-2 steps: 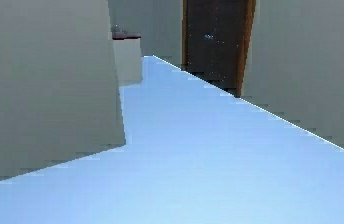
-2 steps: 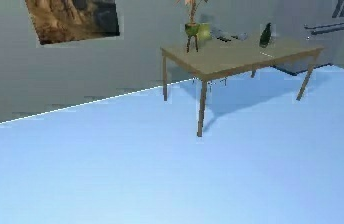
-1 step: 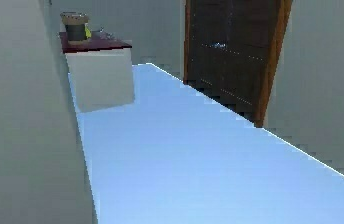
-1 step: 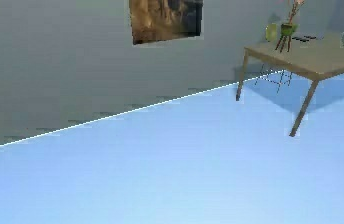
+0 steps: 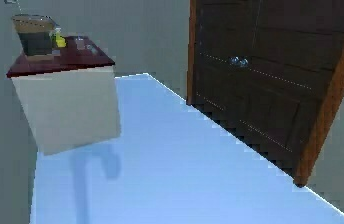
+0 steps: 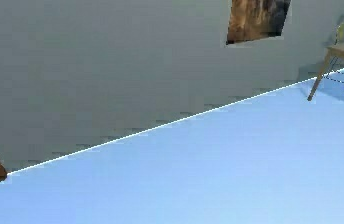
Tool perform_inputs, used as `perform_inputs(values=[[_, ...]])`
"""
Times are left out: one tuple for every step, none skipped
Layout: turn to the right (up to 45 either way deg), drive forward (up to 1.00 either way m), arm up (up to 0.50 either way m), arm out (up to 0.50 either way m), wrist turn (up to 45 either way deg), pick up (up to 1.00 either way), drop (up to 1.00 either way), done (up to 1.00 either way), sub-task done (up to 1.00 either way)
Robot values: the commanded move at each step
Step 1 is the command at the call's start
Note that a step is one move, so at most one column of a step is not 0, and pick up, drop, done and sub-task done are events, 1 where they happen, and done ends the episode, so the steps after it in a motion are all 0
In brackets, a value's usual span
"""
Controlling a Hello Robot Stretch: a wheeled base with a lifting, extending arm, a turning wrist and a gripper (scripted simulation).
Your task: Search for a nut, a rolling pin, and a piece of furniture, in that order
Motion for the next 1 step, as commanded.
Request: perform_inputs(values=[[0.0, 1.0, 0.0, 0.0, 0.0, 0.0, 0.0, 0.0, 0.0]])
